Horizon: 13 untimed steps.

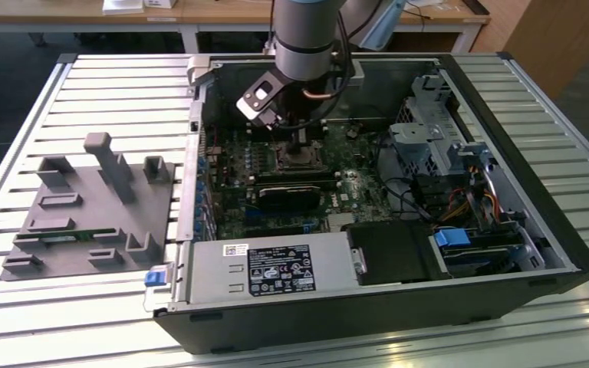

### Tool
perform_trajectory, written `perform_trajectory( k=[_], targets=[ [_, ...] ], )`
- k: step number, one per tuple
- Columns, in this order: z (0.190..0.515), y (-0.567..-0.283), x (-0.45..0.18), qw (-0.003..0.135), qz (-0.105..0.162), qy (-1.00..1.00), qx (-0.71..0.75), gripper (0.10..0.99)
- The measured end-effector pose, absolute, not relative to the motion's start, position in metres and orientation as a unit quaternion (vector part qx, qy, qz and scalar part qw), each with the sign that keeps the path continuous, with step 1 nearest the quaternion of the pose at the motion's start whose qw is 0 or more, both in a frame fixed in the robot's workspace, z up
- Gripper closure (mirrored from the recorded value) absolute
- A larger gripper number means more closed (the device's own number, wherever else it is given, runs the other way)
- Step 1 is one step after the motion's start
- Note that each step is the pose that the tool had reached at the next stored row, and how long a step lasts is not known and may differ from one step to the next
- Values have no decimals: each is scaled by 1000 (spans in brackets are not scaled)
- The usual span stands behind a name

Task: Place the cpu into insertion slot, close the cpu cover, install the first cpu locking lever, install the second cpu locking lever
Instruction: 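Close the cpu cover, then install the first cpu locking lever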

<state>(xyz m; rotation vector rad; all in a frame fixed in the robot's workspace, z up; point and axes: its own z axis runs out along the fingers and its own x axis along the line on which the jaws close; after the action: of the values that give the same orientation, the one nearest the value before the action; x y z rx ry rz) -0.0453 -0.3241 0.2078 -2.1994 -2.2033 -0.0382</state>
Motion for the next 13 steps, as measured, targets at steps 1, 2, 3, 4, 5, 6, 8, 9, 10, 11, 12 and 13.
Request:
perform_trajectory(
  k=[1,2,3,4,5,6,8,9,10,11,12,13],
  targets=[
    [208,-324,-44,14,-12,-708,-706,980],
    [208,-324,-43,14,-12,-708,-706,980],
    [208,-324,-42,14,-12,-708,-706,980],
    [208,-324,-41,14,-12,-708,-706,980],
    [208,-324,-40,14,-12,-708,-706,980],
    [208,-324,-40,14,-12,-708,-706,980],
    [208,-324,-40,14,-12,-708,-706,980],
    [208,-324,-40,14,-12,-708,-706,980],
    [208,-324,-40,14,-12,-708,-706,980],
    [208,-324,-40,14,-12,-708,-706,980],
    [208,-324,-40,14,-12,-708,-706,980],
    [208,-324,-40,14,-12,-708,-706,980]
  ],
)
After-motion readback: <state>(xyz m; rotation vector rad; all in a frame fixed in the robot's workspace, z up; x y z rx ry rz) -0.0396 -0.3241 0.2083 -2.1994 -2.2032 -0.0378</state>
